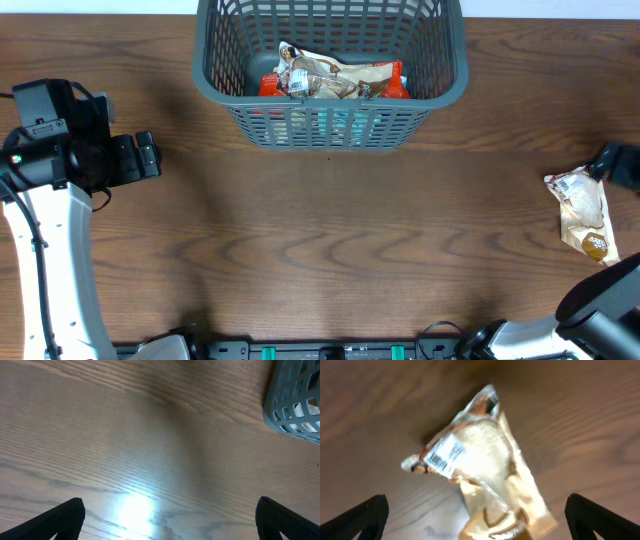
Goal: Pack container
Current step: 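Reach the right gripper to the clear rice bag and grasp it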
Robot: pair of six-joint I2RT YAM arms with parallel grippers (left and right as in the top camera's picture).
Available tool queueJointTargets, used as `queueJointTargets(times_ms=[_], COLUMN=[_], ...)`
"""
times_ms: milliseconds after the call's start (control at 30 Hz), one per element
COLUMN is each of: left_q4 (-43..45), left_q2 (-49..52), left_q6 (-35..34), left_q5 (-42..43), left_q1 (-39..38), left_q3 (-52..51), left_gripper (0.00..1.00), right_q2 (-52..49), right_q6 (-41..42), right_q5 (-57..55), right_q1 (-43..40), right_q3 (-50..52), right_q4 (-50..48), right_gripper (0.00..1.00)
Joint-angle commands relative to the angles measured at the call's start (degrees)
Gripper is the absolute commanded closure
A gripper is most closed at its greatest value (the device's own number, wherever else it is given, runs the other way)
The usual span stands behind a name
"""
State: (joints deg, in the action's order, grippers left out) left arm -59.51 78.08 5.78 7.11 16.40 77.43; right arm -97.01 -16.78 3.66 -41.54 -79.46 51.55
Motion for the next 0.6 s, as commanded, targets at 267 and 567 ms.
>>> queueJointTargets(times_ms=[267, 567], left_q4=[0.2, 0.4], left_q2=[-1.1, -1.1], left_q6=[-0.3, -0.3], left_q5=[-0.1, -0.1], left_q1=[0.1, 0.1], left_q3=[-0.1, -0.1], left_gripper=[0.01, 0.01], right_q2=[0.3, 0.3], right_q6=[-6.3, -9.8], right_q5=[1.0, -0.2], right_q1=[-0.9, -2.8], right_q3=[12.9, 13.8], right_q4=[-10.4, -13.6], right_gripper=[0.03, 0.03])
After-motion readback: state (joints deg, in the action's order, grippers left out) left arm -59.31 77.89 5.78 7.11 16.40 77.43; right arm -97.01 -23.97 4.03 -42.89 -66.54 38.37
